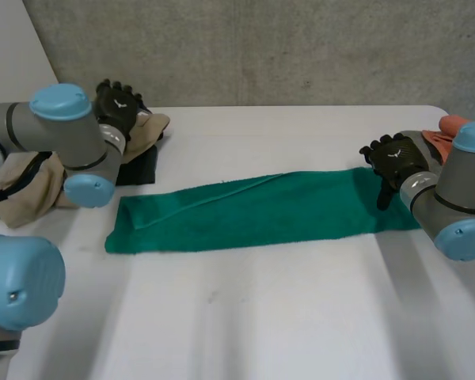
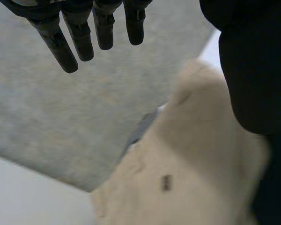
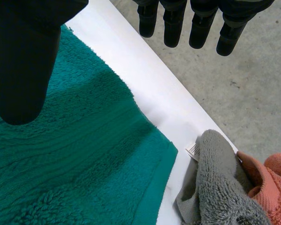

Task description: Fold the laundry.

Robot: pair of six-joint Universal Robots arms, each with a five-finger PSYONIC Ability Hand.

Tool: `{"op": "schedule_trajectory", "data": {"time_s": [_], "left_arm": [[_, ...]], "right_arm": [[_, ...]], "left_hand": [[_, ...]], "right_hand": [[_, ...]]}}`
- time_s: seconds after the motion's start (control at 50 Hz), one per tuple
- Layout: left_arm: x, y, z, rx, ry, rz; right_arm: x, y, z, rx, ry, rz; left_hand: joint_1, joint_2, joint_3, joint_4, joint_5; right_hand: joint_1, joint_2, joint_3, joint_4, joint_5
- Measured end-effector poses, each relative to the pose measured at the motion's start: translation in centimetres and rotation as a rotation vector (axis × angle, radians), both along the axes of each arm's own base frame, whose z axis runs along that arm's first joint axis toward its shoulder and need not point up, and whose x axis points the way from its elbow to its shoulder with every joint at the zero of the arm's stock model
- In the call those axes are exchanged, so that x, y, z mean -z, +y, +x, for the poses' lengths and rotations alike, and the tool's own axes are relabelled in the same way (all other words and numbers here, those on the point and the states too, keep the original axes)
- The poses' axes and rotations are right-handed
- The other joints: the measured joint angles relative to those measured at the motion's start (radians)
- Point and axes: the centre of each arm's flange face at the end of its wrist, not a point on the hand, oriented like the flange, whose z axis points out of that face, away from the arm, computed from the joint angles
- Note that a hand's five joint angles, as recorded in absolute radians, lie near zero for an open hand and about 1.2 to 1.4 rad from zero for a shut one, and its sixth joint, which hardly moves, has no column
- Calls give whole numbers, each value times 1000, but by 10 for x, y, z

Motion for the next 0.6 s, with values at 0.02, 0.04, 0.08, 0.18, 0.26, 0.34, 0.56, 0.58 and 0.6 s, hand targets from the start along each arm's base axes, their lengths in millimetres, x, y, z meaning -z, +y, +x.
{"op": "schedule_trajectory", "data": {"time_s": [0.02,0.04,0.08,0.18,0.26,0.34,0.56,0.58,0.6], "left_arm": [[0,3,-1,9,1,13],[0,6,-2,23,4,31],[3,28,-9,101,13,124],[12,58,-19,221,23,245],[23,80,-26,297,20,344],[35,89,-29,316,1,420],[54,83,-33,281,-60,427],[55,83,-33,279,-65,422],[56,81,-33,276,-75,415]], "right_arm": [[0,0,0,0,0,0],[0,0,0,-1,1,0],[1,1,2,-5,3,1],[2,2,3,-10,7,3],[3,3,4,-13,10,5],[4,4,5,-16,17,6],[6,4,5,-20,30,4],[6,4,5,-20,30,4],[6,3,5,-20,30,3]], "left_hand": [[0,0,0,0,0],[0,0,0,0,0],[0,0,0,0,0],[0,0,0,0,0],[0,0,0,0,0],[0,0,0,0,0],[0,0,0,0,0],[0,0,0,0,0],[0,0,0,0,0]], "right_hand": [[0,0,0,0,0],[0,0,0,0,0],[0,0,0,0,0],[1,0,0,0,0],[0,0,0,0,0],[0,0,0,0,0],[0,0,0,0,0],[0,0,0,0,0],[0,0,0,0,0]]}}
